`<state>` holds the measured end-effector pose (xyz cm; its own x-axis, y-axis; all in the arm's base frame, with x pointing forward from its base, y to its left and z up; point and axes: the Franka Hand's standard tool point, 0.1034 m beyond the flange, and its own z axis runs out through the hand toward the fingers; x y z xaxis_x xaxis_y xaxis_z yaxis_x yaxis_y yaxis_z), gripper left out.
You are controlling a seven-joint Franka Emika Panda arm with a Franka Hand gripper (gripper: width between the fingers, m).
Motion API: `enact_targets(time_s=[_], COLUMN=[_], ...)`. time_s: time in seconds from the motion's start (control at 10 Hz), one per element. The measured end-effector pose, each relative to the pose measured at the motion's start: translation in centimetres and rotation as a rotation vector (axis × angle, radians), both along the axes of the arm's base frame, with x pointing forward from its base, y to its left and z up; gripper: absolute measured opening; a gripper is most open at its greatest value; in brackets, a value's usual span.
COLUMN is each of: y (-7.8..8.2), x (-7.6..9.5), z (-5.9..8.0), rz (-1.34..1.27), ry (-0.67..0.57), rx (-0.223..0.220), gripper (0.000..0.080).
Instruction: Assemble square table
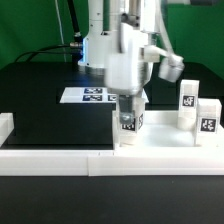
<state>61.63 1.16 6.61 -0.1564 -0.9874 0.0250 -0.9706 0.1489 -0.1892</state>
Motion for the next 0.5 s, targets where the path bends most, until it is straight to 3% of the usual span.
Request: enact_targets(time_s=[0.1, 0.2, 0.3, 0.5], y=[0.89, 1.42, 1.35, 1.07], x=[0.23, 0.67, 0.56, 0.63], z=[0.08, 0.31, 0.18, 0.19], rz=[0.14, 0.45, 0.494, 0.729], ry=[-0.012, -0.036, -0.032, -0.014], rx=[-0.029, -0.114, -0.124, -0.185], gripper=[0.0644, 0.0648, 0.0648, 0.0649])
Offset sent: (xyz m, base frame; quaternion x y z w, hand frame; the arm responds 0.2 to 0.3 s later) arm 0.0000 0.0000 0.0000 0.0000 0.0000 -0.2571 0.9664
